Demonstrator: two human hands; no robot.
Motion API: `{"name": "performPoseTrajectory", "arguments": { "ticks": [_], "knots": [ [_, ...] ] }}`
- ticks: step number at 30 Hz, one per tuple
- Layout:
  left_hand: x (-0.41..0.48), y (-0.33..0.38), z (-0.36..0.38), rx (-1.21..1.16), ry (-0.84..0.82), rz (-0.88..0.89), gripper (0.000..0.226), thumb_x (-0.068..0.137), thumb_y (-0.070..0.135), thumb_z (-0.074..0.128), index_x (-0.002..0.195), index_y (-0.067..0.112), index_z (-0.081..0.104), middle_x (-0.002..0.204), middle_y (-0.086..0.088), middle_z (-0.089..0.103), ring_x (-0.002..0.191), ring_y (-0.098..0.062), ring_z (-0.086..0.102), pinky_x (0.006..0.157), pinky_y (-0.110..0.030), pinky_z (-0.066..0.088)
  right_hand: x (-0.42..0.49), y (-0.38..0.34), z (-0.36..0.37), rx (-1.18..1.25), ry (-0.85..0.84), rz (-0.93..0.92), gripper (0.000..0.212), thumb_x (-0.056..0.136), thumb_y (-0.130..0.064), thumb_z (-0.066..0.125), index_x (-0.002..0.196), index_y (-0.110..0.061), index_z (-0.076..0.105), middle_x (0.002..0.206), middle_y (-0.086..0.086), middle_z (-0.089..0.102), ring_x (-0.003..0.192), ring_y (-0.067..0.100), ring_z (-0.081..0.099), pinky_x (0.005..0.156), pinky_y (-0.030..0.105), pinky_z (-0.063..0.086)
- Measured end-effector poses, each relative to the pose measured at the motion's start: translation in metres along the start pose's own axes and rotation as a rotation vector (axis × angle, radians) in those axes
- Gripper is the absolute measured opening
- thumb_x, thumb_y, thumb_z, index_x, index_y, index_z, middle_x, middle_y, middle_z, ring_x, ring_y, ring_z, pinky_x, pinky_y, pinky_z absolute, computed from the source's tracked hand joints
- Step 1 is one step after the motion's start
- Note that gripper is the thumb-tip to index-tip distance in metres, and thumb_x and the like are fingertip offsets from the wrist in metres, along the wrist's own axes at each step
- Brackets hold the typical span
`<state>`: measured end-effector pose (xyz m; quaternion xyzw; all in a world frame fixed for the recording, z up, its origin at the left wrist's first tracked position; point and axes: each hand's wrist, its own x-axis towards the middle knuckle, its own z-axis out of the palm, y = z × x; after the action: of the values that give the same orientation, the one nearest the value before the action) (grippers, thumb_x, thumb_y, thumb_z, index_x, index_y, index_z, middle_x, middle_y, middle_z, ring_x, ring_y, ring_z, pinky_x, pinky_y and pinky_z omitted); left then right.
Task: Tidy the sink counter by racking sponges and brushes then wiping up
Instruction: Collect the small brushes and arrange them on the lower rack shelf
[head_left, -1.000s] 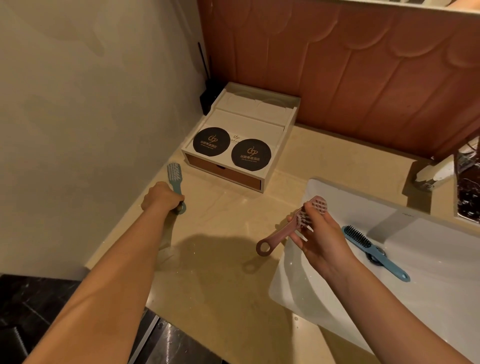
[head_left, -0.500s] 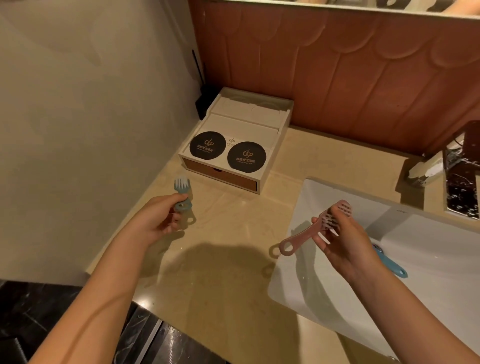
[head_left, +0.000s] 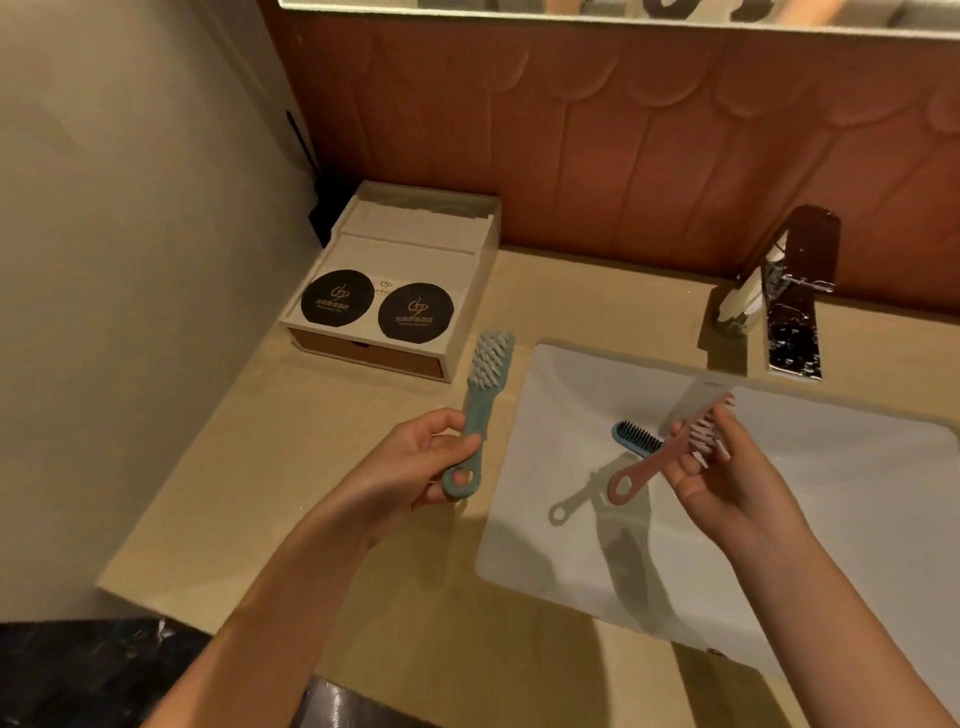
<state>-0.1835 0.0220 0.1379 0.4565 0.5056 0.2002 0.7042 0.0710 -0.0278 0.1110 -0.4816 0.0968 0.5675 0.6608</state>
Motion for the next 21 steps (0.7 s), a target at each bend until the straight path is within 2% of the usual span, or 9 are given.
{"name": "performPoseTrajectory", "arguments": {
  "ticks": [3,6,9,11,13,14,16,18,21],
  "knots": [
    [0.010,-0.001,0.031,0.061,-0.034,0.014,0.012,0.092,0.015,0.054,0.099,0.016,0.063,0.060,0.004,0.052,0.054,-0.004,0.048,0.057,-0.017,0.042,-0.010,-0.015,-0.016,0.108,0.055,-0.007,0.017,0.092,-0.028,0.053,0.094,-0.012,0.057,0.085,0.006,0.058,0.080,0.011,0.059,0.085,0.026,0.052],
    [0.017,-0.002,0.063,0.069,-0.081,0.010,0.012,0.092,0.015,0.054,0.102,0.013,0.061,0.068,0.005,0.058,0.060,-0.004,0.054,0.061,-0.016,0.048,-0.016,-0.032,-0.040,0.207,0.104,-0.032,0.018,0.092,-0.028,0.054,0.089,-0.011,0.057,0.088,0.009,0.058,0.081,0.014,0.061,0.061,0.025,0.059],
    [0.021,-0.002,0.094,0.066,-0.135,0.025,0.008,0.092,0.014,0.054,0.096,0.014,0.060,0.069,0.007,0.061,0.062,-0.004,0.057,0.062,-0.016,0.050,-0.028,-0.050,-0.067,0.311,0.114,-0.040,0.014,0.094,-0.015,0.050,0.107,-0.010,0.055,0.102,0.008,0.057,0.085,0.012,0.061,0.060,0.016,0.056],
    [0.024,0.000,0.108,0.057,-0.139,0.051,0.009,0.092,0.013,0.053,0.090,0.017,0.060,0.063,0.010,0.059,0.057,-0.001,0.056,0.057,-0.013,0.047,-0.040,-0.061,-0.078,0.421,0.105,-0.021,0.028,0.097,-0.002,0.040,0.122,-0.013,0.043,0.100,0.002,0.056,0.079,0.001,0.063,0.063,0.005,0.051],
    [0.026,0.001,0.121,0.090,-0.148,0.082,0.009,0.092,0.013,0.053,0.088,0.017,0.060,0.062,0.012,0.059,0.057,-0.002,0.055,0.057,-0.014,0.046,-0.044,-0.065,-0.096,0.331,0.053,-0.064,0.028,0.096,-0.005,0.045,0.124,-0.007,0.046,0.095,0.002,0.057,0.068,-0.001,0.067,0.056,0.010,0.052],
    [0.026,0.000,0.128,0.113,-0.159,0.095,0.009,0.092,0.012,0.054,0.088,0.017,0.060,0.062,0.011,0.059,0.058,-0.003,0.054,0.058,-0.015,0.045,-0.041,-0.068,-0.107,0.308,0.026,-0.085,0.036,0.089,-0.006,0.059,0.124,-0.005,0.051,0.094,0.005,0.060,0.071,0.004,0.069,0.055,0.016,0.054],
    [0.027,0.000,0.145,0.138,-0.186,0.105,0.008,0.091,0.012,0.054,0.090,0.015,0.061,0.063,0.011,0.059,0.059,-0.004,0.053,0.059,-0.016,0.045,-0.037,-0.080,-0.127,0.408,0.049,-0.032,0.067,0.047,-0.002,0.089,0.107,-0.005,0.060,0.090,0.011,0.063,0.076,0.015,0.069,0.057,0.026,0.057],
    [0.026,-0.001,0.162,0.147,-0.192,0.093,0.009,0.091,0.012,0.054,0.091,0.015,0.062,0.064,0.012,0.060,0.058,-0.002,0.053,0.057,-0.014,0.045,-0.032,-0.091,-0.145,0.398,0.080,-0.048,0.076,0.022,0.000,0.091,0.092,-0.005,0.061,0.081,0.012,0.066,0.072,0.017,0.069,0.063,0.031,0.059],
    [0.027,0.001,0.193,0.133,-0.177,0.081,0.011,0.092,0.012,0.052,0.089,0.018,0.061,0.062,0.014,0.062,0.057,0.000,0.056,0.055,-0.013,0.045,-0.031,-0.111,-0.177,0.417,0.080,-0.112,0.094,-0.001,-0.005,0.091,0.089,-0.007,0.062,0.067,0.008,0.069,0.064,0.016,0.069,0.064,0.032,0.060]
  ]
}}
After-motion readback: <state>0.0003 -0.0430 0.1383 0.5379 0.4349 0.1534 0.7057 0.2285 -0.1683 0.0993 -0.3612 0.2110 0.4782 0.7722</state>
